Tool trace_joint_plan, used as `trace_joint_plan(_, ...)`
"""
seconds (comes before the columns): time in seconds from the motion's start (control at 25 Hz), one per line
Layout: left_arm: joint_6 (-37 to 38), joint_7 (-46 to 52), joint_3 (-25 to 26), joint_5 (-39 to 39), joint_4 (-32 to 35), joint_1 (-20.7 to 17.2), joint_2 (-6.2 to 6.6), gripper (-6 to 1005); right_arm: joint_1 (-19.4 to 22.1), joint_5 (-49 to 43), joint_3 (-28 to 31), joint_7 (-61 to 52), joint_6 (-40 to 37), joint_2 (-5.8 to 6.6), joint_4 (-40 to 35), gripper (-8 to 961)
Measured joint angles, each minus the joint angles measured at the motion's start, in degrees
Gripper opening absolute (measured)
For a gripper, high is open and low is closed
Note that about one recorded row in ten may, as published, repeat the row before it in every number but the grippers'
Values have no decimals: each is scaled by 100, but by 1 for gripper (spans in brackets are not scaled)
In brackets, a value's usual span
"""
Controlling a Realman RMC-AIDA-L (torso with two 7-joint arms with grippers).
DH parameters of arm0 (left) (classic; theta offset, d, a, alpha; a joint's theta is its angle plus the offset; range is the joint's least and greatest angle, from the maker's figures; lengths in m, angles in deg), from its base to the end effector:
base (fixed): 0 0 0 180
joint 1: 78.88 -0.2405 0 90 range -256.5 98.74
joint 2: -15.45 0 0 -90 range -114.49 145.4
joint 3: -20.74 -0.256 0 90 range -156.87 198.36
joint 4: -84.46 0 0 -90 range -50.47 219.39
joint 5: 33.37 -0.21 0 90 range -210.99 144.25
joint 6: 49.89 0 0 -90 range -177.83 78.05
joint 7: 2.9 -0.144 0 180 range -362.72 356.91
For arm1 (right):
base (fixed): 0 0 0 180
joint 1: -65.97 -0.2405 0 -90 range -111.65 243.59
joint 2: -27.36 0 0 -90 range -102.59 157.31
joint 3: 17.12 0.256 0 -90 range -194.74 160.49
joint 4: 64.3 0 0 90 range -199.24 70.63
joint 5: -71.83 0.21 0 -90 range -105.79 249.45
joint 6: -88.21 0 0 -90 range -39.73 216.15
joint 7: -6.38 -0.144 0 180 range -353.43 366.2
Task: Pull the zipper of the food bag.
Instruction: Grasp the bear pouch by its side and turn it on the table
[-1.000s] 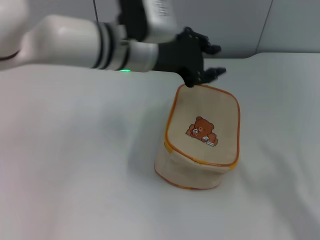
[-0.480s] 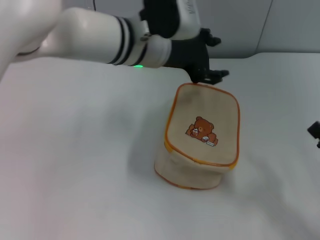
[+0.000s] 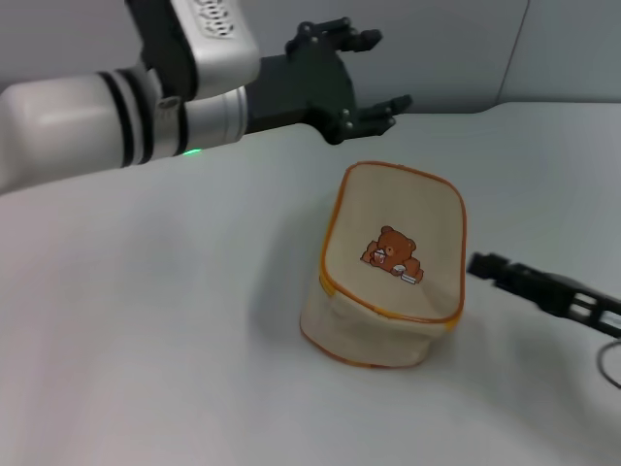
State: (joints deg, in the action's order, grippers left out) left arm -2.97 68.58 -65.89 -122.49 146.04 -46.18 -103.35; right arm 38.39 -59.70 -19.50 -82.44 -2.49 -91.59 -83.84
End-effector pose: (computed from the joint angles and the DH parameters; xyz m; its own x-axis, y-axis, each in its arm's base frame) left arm -0.1099 0.4005 -0.0308 0.9150 -0.2782 0.2921 -0.0611 -0.8114 -0.5812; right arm 0.3154 0.2853 -0.0155 0.2416 -0.6535 -0.7173 -0.8576 -0.4897 0.1573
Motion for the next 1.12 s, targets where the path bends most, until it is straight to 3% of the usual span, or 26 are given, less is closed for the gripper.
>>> trace_joint_plan(0.36, 65, -88, 11, 34, -13, -160, -3, 730, -328, -155, -308, -333, 856, -9, 362, 755)
trace_joint_plan(0.72, 81, -182, 6, 39, -71, -167, -11, 730, -510, -95, -540, 64, 901, -27, 465, 737)
trace_joint_plan(0.8, 81, -243, 5, 44, -95, -182, -15, 729, -489, -16, -544, 475, 868, -37, 471, 548)
trace_joint_plan(1.04, 81, -319, -10, 52, -102, -223, -19, 729, -461, 43, -529, 1270, 833, -50, 477, 378)
trace_joint_plan(1.12, 82, -319, -11, 53, -102, -230, -20, 729, -458, 63, -520, 1531, 820, -55, 477, 368)
